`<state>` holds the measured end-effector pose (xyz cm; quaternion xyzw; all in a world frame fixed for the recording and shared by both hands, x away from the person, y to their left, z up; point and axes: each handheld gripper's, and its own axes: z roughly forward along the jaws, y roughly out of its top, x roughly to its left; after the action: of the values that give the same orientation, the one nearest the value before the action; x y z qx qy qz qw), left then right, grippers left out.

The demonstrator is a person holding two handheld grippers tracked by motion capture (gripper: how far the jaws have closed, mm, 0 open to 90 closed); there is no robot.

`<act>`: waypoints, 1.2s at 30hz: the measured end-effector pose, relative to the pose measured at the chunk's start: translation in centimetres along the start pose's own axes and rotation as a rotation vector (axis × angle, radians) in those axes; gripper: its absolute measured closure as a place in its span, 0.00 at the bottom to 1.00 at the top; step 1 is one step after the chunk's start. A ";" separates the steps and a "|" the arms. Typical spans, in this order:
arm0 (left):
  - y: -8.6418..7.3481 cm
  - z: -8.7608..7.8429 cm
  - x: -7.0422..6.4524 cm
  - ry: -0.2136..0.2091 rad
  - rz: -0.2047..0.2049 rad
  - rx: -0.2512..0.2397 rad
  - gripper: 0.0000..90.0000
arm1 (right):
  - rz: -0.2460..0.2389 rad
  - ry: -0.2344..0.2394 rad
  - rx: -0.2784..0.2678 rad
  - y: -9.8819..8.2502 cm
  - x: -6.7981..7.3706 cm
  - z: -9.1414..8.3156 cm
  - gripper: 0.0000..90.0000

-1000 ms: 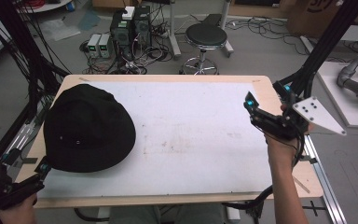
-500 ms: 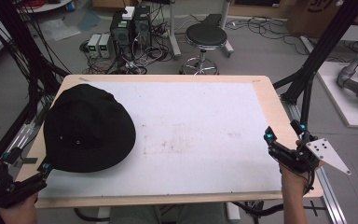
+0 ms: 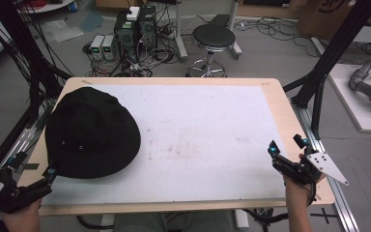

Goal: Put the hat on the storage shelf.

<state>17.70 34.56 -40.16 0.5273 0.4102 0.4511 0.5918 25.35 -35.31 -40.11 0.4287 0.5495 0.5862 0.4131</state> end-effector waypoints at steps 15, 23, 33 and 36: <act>-0.2 0.4 -0.2 -0.006 -0.011 0.011 0.07 | 0.009 -0.001 -0.001 -0.3 0.0 -0.2 0.13; -0.3 0.5 0.0 -0.007 -0.015 0.017 0.07 | -0.002 0.022 -0.002 -0.4 0.4 -0.2 0.13; -0.4 0.7 0.0 0.001 -0.019 0.028 0.07 | 0.019 0.017 -0.006 -0.5 0.3 -0.3 0.13; -0.4 0.7 0.0 -0.001 -0.017 0.029 0.07 | 0.031 0.015 -0.011 -0.5 0.2 -0.4 0.14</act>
<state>18.37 34.34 -40.46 0.5326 0.4206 0.4398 0.5881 24.92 -35.19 -40.64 0.4305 0.5427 0.5988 0.4019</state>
